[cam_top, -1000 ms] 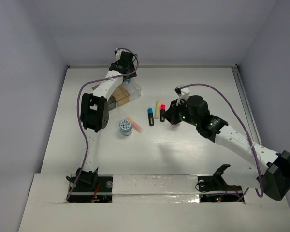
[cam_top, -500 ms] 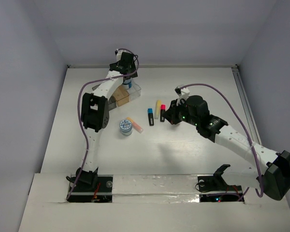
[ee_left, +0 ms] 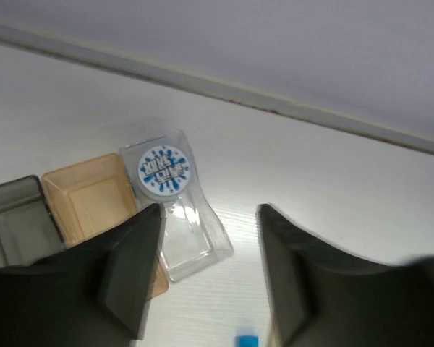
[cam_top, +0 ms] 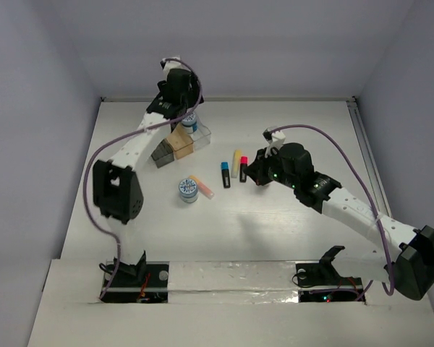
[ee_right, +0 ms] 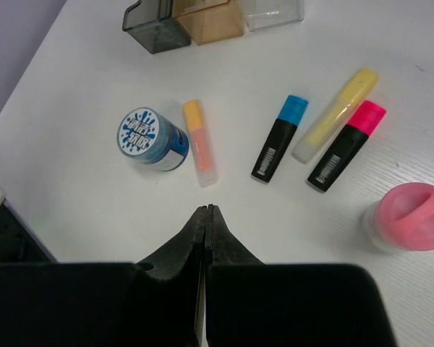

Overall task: Sort the stationery into containers
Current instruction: Place the stationery in the storage box, then pick up the stationery from the center of the board.

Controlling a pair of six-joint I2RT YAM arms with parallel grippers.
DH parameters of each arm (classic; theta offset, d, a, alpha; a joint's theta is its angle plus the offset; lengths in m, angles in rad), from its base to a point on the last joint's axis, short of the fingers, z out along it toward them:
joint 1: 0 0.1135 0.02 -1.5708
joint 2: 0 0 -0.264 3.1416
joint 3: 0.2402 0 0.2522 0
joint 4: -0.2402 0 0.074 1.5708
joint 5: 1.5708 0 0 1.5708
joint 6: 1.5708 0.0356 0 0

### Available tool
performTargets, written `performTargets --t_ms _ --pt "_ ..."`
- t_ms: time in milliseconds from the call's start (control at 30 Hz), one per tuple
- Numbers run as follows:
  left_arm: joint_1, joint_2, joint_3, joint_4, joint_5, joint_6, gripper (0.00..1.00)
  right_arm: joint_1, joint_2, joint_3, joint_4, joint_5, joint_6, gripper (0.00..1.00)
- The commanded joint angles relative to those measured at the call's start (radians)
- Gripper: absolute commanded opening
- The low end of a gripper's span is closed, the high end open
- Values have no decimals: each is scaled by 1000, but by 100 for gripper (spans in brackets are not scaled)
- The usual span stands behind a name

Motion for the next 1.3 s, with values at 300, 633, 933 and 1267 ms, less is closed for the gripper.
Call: performTargets --t_ms 300,633,933,1267 --pt "-351 -735 -1053 265 -162 -220 30 4 -87 -54 107 81 -23 52" --pt "-360 -858 -1212 176 -211 -268 87 4 -35 -41 111 69 -26 75" --pt "-360 -691 -1169 214 -234 -204 85 4 -9 -34 108 32 -23 71" --pt "-360 -587 -1120 206 -295 -179 79 4 -4 -35 121 18 -25 70"
